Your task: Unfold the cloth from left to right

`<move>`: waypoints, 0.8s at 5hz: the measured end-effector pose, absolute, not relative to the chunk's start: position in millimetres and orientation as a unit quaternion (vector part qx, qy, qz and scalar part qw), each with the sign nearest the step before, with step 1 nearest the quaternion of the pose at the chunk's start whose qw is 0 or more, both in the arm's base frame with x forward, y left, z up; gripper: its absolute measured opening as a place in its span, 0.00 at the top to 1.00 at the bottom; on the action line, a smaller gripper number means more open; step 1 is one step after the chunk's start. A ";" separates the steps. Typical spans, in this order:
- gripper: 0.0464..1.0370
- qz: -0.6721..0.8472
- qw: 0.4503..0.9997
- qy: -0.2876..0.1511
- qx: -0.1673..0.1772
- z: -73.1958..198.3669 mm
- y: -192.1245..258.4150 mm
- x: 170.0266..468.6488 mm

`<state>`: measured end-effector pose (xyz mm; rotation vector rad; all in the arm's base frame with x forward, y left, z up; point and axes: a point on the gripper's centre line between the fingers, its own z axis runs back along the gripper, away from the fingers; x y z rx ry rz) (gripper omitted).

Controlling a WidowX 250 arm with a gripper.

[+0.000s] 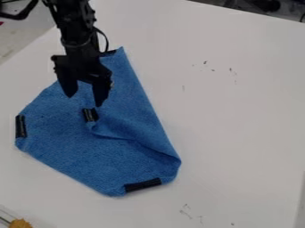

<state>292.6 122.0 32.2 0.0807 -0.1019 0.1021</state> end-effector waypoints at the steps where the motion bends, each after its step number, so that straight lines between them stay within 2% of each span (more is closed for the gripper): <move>1: 0.04 0.066 0.996 -0.047 0.034 23.9 118.0 285.0; 3: 0.04 0.066 0.996 -0.049 0.034 18.6 116.5 281.2; 4: 0.10 0.054 0.997 -0.052 0.035 18.4 117.9 285.2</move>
